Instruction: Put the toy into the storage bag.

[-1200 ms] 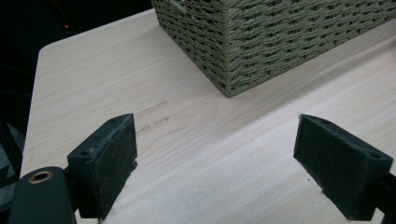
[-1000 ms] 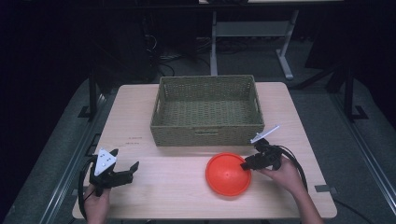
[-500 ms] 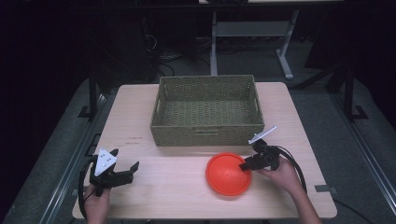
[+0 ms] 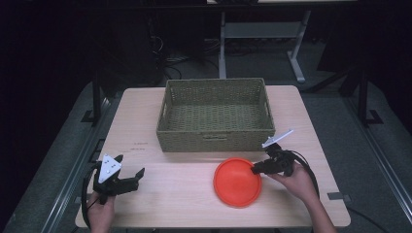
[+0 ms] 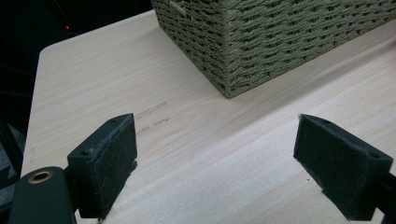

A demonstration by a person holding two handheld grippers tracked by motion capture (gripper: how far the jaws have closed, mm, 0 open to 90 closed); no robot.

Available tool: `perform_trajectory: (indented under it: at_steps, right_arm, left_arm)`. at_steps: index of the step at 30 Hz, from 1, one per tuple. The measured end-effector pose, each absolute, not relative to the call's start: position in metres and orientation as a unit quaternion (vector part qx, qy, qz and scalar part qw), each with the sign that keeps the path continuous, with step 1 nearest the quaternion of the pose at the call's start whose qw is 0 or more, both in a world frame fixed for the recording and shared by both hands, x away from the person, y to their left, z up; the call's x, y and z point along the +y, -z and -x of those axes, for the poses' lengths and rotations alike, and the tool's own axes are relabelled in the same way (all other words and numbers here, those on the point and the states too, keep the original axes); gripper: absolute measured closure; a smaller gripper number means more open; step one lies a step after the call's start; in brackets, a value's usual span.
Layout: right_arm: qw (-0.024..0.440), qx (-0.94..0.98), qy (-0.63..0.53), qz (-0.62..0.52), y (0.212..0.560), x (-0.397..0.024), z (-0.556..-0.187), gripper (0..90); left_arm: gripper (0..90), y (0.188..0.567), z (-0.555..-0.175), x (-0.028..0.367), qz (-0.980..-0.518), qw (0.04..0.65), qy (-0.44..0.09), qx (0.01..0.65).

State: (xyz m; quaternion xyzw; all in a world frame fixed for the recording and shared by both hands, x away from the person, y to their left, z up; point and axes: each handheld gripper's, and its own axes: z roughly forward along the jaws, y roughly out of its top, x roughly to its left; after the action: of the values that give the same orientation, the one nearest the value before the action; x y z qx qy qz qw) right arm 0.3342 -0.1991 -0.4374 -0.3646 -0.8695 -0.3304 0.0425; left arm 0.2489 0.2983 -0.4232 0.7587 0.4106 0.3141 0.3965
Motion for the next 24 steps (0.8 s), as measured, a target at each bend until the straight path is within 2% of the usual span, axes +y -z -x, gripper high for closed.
perform_trajectory:
  at_steps: [7,24]
  right_arm:
    - [0.049,-0.864,0.336,0.371,0.429,-0.198,-0.332,82.1]
    - [0.035,-0.871,0.346,0.347,0.396,-0.189,-0.318,82.4]
  left_arm:
    - [12.8,0.423,-0.249,0.298,-0.76,0.396,-0.314,0.409]
    - [12.8,0.423,-0.249,0.298,-0.76,0.396,-0.315,0.407]
